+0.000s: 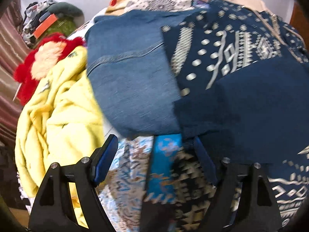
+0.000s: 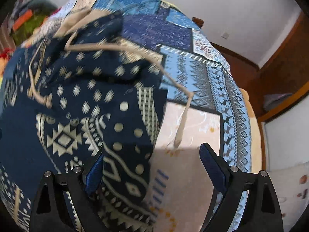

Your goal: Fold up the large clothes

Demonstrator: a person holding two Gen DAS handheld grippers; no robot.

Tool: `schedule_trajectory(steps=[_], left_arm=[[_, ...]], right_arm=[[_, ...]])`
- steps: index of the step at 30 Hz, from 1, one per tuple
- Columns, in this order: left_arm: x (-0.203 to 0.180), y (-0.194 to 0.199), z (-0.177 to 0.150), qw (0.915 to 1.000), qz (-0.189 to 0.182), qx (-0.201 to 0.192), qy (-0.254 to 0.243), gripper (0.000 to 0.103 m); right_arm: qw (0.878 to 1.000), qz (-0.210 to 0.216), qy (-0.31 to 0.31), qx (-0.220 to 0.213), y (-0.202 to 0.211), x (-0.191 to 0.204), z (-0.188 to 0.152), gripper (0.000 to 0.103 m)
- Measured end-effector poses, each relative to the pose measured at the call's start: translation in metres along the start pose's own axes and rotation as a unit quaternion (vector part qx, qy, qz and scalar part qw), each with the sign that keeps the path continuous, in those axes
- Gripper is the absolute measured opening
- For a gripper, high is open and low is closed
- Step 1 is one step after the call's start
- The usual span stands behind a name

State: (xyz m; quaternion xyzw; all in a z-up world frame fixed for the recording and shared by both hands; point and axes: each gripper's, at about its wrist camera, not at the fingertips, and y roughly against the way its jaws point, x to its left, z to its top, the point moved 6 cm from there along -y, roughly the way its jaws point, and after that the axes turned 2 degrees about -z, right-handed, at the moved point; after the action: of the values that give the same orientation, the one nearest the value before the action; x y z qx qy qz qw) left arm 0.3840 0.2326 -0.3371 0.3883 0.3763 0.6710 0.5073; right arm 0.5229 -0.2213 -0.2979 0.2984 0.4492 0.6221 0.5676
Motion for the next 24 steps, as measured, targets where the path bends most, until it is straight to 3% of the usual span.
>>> schedule_trajectory(steps=[2,3,7,10,17,24], left_arm=[[0.017,-0.009,-0.003,0.9977,0.065,0.017,0.001,0.076],[0.025,-0.012,-0.005,0.9971,0.073,0.024,0.005,0.075],[0.042,-0.005,-0.005,0.9983,0.012,0.026,0.05,0.074],[0.043,0.017,0.009,0.9992,0.002,0.002,0.039,0.074],[-0.001,0.082,0.084,0.9961,-0.034,-0.077,-0.026,0.077],[-0.064,0.111,0.166,0.9866,-0.093,-0.126,-0.047,0.087]], right_arm=[[0.999,-0.02,-0.024,-0.007,0.0,-0.016,0.007,0.09],[0.999,-0.026,-0.034,-0.007,0.001,-0.023,0.01,0.09],[0.999,-0.018,-0.036,-0.028,0.028,-0.031,0.028,0.09],[0.998,-0.019,-0.017,-0.061,0.058,-0.027,0.043,0.09],[0.991,0.022,0.017,-0.128,0.121,0.005,0.089,0.09],[0.986,0.064,0.031,-0.15,0.129,0.044,0.129,0.09]])
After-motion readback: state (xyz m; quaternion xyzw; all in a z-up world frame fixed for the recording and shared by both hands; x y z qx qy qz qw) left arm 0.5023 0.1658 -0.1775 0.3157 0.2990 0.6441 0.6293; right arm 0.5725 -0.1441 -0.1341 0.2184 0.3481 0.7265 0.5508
